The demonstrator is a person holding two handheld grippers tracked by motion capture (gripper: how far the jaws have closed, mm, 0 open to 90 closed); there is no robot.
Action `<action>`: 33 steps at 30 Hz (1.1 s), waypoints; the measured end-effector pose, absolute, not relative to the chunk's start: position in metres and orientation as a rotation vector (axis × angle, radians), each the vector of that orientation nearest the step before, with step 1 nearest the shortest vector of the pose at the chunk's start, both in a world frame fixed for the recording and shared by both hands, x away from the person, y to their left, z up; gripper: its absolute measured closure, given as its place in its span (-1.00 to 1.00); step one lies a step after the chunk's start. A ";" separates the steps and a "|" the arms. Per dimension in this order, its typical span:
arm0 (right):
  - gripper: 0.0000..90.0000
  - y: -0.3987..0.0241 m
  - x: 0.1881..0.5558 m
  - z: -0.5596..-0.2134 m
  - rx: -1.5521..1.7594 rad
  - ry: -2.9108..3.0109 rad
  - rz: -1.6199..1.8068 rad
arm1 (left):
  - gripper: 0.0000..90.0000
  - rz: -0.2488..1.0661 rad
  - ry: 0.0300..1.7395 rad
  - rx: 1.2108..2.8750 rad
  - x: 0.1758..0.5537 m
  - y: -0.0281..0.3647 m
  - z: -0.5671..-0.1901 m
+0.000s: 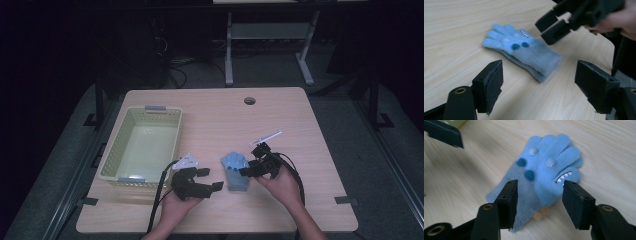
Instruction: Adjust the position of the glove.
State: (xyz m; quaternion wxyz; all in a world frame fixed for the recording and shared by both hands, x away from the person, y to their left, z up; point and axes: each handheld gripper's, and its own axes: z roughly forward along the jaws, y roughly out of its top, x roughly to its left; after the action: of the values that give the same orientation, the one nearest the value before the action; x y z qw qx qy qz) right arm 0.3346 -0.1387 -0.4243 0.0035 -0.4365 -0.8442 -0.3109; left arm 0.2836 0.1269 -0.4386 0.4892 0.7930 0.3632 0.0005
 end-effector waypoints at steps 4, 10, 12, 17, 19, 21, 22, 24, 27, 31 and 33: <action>-0.04 -0.144 0.332 -0.427 -1.421 -2.600 -1.000 | -0.49 -0.058 0.981 1.912 0.294 0.116 -0.440; -0.16 -0.149 0.330 -0.433 -1.457 -2.551 -1.037 | -0.49 -0.134 1.031 1.924 0.305 0.104 -0.446; -0.17 -0.152 0.330 -0.437 -1.462 -2.532 -1.058 | -0.47 -0.167 1.057 1.919 0.308 0.099 -0.450; -0.17 -0.156 0.328 -0.447 -1.494 -2.466 -1.077 | -0.26 -0.232 1.101 1.884 0.314 0.095 -0.459; -0.15 -0.157 0.328 -0.449 -1.494 -2.461 -1.080 | -0.22 -0.234 1.109 1.883 0.314 0.095 -0.459; -0.11 -0.160 0.328 -0.452 -1.511 -2.424 -1.088 | -0.17 -0.235 1.129 1.873 0.316 0.095 -0.461; -0.11 -0.160 0.328 -0.452 -1.511 -2.424 -1.088 | -0.15 -0.235 1.129 1.873 0.316 0.095 -0.461; -0.05 -0.161 0.328 -0.455 -1.507 -2.392 -1.099 | -0.10 -0.259 1.137 1.876 0.318 0.094 -0.464; 0.00 -0.161 0.329 -0.457 -1.513 -2.379 -1.108 | -0.03 -0.277 1.133 1.894 0.318 0.091 -0.468; 0.02 -0.162 0.329 -0.461 -1.530 -2.334 -1.121 | 0.03 -0.295 1.143 1.887 0.320 0.089 -0.472; 0.08 -0.162 0.329 -0.461 -1.522 -2.317 -1.137 | 0.05 -0.304 1.157 1.878 0.322 0.090 -0.472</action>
State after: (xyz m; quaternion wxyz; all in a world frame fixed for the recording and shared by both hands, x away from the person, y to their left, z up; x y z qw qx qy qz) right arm 0.3289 -0.1621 -0.4615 0.0726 -0.5065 -0.7713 -0.3786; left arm 0.3216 0.0898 -0.4724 0.4416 0.7567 0.4662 -0.1224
